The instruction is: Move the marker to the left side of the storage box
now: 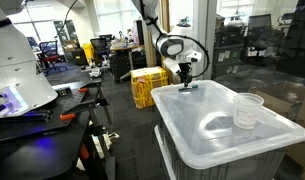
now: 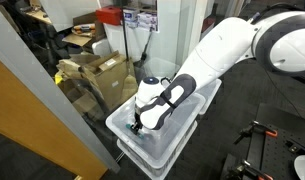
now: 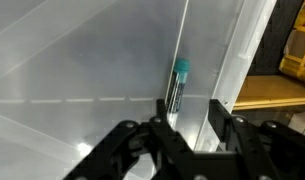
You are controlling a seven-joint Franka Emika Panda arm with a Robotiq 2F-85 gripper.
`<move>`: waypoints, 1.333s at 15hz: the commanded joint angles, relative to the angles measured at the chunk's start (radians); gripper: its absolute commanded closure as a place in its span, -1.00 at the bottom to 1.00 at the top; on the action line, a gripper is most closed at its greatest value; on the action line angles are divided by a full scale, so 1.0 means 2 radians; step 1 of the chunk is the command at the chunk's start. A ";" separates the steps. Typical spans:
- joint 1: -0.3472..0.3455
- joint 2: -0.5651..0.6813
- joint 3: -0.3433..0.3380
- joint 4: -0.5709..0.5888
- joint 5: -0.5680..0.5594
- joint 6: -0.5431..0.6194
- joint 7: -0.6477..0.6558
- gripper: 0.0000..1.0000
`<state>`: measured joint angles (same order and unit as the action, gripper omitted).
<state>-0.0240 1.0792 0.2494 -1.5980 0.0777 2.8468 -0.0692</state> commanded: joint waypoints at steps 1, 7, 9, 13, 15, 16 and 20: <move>0.015 0.004 -0.013 0.023 0.009 -0.026 0.015 -0.58; 0.024 0.006 -0.019 0.032 0.008 -0.030 0.017 -1.00; 0.027 0.004 -0.020 0.029 0.008 -0.026 0.018 -1.00; 0.040 -0.022 -0.023 0.000 0.005 -0.023 0.023 -1.00; 0.052 -0.035 -0.031 -0.014 0.004 -0.020 0.032 -1.00; 0.061 -0.047 -0.038 -0.026 0.004 -0.017 0.042 -1.00; 0.096 -0.083 -0.069 -0.059 0.001 -0.017 0.083 -1.00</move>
<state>0.1138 1.0152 0.1678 -1.6172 0.0802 2.8272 0.0233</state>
